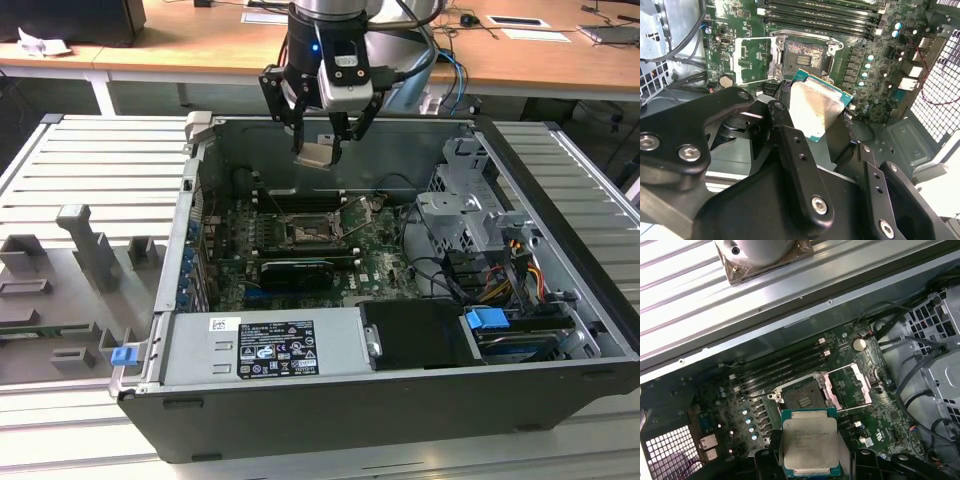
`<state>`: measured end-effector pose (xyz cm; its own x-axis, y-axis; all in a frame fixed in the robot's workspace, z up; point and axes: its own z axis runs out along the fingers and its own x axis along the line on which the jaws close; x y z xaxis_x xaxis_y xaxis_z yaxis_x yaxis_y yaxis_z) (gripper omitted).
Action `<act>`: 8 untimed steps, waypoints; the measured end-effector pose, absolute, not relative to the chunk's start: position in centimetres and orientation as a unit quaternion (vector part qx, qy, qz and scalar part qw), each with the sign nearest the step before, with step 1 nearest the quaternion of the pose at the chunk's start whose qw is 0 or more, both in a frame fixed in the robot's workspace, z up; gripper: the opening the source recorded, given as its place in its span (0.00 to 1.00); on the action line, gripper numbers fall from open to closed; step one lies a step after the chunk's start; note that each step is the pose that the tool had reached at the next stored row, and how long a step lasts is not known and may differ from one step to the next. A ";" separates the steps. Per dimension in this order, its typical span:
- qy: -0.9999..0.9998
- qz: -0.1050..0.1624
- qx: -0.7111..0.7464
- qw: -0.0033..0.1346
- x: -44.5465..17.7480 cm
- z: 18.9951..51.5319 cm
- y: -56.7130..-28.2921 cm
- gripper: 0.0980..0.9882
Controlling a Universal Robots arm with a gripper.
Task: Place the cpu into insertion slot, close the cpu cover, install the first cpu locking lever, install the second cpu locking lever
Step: 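Place the cpu into insertion slot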
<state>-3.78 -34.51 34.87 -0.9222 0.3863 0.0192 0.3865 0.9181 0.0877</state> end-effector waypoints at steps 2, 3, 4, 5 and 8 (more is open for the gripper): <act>-0.973 -0.045 -0.225 -0.001 -3.8 34.7 -34.5 0.48; -0.972 -0.045 -0.233 -0.001 -3.8 34.7 -34.5 0.48; -0.970 -0.045 -0.238 -0.001 -3.8 34.7 -34.5 0.48; -0.969 -0.045 -0.241 -0.001 -3.8 34.7 -34.5 0.48; -0.966 -0.045 -0.255 -0.002 -3.8 34.5 -34.5 0.48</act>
<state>-3.78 -34.51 34.48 -0.8702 0.4923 0.0191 0.4920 0.8662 0.0873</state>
